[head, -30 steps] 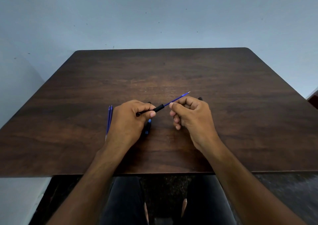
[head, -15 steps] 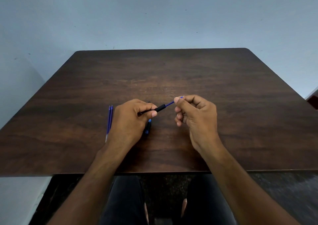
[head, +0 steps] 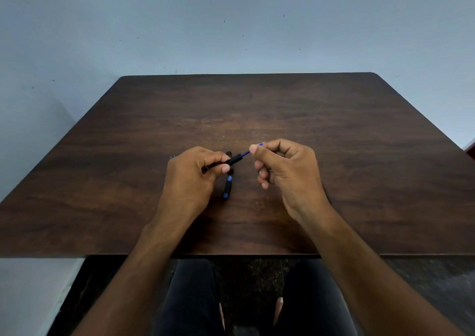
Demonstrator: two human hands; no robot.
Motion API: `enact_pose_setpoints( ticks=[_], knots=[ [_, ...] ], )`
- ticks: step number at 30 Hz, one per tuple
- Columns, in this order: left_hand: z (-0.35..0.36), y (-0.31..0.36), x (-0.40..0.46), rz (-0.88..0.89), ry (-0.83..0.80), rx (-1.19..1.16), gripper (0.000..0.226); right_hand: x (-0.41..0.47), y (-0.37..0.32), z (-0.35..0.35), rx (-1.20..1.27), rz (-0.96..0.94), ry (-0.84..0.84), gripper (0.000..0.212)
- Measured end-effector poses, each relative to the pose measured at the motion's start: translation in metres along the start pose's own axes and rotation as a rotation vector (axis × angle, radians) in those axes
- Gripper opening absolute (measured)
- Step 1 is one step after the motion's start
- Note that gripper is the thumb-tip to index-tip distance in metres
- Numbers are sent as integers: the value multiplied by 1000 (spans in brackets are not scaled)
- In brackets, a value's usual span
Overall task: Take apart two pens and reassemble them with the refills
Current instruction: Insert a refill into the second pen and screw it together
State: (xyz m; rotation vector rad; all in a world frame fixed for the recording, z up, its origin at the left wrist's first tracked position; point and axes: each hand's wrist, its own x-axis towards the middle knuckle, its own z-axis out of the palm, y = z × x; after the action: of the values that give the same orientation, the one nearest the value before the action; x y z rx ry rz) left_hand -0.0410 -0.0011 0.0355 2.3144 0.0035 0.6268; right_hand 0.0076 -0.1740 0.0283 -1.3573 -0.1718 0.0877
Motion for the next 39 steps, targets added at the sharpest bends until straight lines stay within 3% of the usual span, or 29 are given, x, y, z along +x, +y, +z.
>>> enact_pose_setpoints(
  ticks=[3, 6, 11, 16, 20, 24, 28, 33, 39],
  knots=[
    [-10, -7, 0, -28, 20, 15, 18, 1, 3, -2, -109, 28, -53, 13],
    [-17, -12, 1, -23, 48, 35, 18, 2, 6, -3, -461, -43, -159, 4],
    [-19, -17, 1, -8, 44, 48, 19, 1, 1, 14, -1078, -277, -505, 32],
    [-17, -23, -1, 8, 60, 42, 20, 1, -1, 25, -1305, -284, -634, 30],
    [-18, -24, -1, 21, 62, 58, 20, -1, 1, 17, -1262, -352, -565, 24],
    [-17, -22, -1, 34, 60, 75, 20, -5, -1, -7, -993, -425, -267, 16],
    [-13, -20, -2, 45, 35, 79, 20, -5, -6, -21, -712, -340, -55, 15],
    [-12, -14, -2, 60, 35, 78, 19, -4, -16, -26, -606, -360, 14, 17],
    [-10, -9, -2, 56, 16, 62, 19, -4, -24, -25, -589, -320, -28, 17]
  ],
)
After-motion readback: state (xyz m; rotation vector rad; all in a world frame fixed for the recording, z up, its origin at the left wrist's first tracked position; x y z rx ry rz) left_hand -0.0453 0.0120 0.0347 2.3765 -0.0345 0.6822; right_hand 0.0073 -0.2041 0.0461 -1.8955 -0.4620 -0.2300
